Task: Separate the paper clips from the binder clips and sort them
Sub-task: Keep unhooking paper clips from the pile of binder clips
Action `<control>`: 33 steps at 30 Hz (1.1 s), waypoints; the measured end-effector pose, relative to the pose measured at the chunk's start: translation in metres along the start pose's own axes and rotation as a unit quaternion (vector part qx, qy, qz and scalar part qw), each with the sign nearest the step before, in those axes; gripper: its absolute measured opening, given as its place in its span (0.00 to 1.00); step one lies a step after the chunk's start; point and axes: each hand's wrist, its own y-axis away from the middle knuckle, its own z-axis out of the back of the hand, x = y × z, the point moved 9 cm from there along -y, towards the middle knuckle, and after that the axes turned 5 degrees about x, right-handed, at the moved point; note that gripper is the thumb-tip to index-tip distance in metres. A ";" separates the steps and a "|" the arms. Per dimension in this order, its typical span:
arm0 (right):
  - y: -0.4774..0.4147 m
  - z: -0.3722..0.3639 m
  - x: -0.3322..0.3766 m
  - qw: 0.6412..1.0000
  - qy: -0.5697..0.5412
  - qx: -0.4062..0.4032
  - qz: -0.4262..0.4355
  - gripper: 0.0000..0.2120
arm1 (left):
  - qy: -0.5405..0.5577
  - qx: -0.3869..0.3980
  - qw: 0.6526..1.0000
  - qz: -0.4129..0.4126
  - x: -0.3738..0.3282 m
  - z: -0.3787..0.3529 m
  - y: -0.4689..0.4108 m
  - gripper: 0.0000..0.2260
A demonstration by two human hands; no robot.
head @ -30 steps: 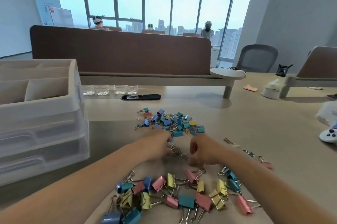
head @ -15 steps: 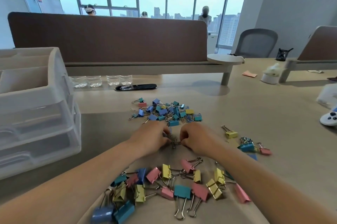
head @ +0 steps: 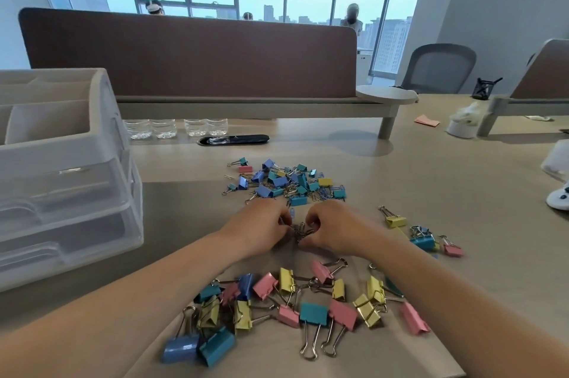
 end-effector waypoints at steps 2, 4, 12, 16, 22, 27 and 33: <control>-0.001 0.000 0.002 1.000 0.003 0.000 0.005 0.21 | 0.003 0.011 1.000 0.000 -0.001 0.000 0.001 0.08; -0.001 0.002 0.004 1.000 0.007 -0.006 0.012 0.21 | 0.002 0.019 1.000 0.002 -0.003 0.000 0.002 0.09; -0.006 0.002 0.005 1.000 -0.007 -0.025 0.017 0.11 | -0.001 0.015 1.000 0.006 -0.004 0.000 0.000 0.06; -0.009 -0.001 0.006 0.999 -0.012 -0.031 0.014 0.08 | 0.013 0.016 1.000 0.000 -0.005 0.001 0.001 0.05; -0.010 -0.002 0.013 0.999 0.013 -0.032 0.019 0.06 | 0.013 0.016 1.000 -0.004 -0.002 0.002 0.001 0.05; -0.006 0.003 0.006 0.998 -0.034 -0.050 0.006 0.09 | 0.024 0.042 0.999 0.005 0.001 0.003 -0.001 0.10; -0.004 0.002 0.003 0.999 -0.030 -0.015 -0.022 0.12 | 0.019 0.085 0.996 0.000 -0.001 -0.002 -0.006 0.16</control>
